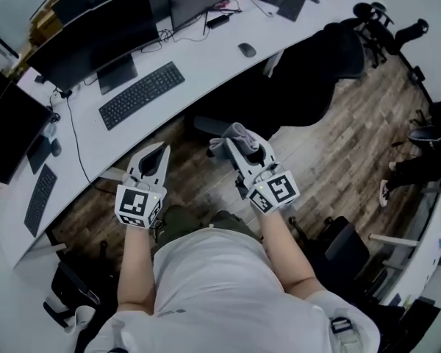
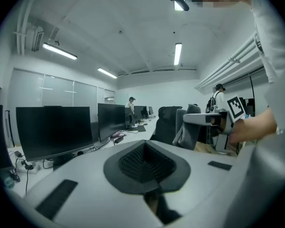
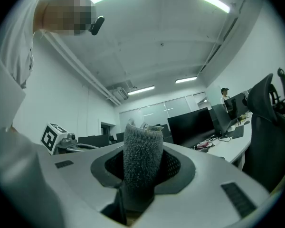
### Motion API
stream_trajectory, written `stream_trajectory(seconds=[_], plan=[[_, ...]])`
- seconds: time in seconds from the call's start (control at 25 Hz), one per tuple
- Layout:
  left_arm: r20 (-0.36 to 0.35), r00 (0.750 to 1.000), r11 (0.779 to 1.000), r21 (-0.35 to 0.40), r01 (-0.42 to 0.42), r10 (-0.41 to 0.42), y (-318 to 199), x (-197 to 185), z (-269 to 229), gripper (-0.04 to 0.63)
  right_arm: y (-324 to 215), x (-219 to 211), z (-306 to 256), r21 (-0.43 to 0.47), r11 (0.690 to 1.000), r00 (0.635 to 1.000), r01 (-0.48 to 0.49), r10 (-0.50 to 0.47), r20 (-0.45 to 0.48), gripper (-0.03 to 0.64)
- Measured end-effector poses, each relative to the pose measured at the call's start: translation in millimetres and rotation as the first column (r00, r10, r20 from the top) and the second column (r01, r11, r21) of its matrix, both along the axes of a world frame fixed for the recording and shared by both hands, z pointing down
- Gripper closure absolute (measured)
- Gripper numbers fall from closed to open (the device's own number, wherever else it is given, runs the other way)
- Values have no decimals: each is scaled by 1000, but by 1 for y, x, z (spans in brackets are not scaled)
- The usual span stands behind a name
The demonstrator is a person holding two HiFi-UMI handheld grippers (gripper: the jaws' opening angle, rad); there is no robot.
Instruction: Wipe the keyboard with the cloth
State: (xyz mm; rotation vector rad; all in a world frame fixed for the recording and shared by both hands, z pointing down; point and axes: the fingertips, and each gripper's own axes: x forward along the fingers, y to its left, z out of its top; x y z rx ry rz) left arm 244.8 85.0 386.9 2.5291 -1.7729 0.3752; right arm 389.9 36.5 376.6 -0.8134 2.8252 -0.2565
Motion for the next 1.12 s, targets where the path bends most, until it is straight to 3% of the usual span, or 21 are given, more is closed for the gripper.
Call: stream_trajectory(seconds=[0.24, 0.8, 1.12], plan=[[-29, 999, 999, -34, 39, -40, -27, -38, 20, 594, -42, -35, 20, -30, 1000, 999, 3, -4, -37, 485], [-130, 984, 988, -119, 103, -119, -125, -237, 67, 594, -174, -222, 60, -36, 999, 970, 12, -20, -242, 485], [-144, 979, 973, -202, 112, -143, -148, -302, 98, 594, -248, -277, 103, -50, 998, 940, -46, 26, -340, 485]])
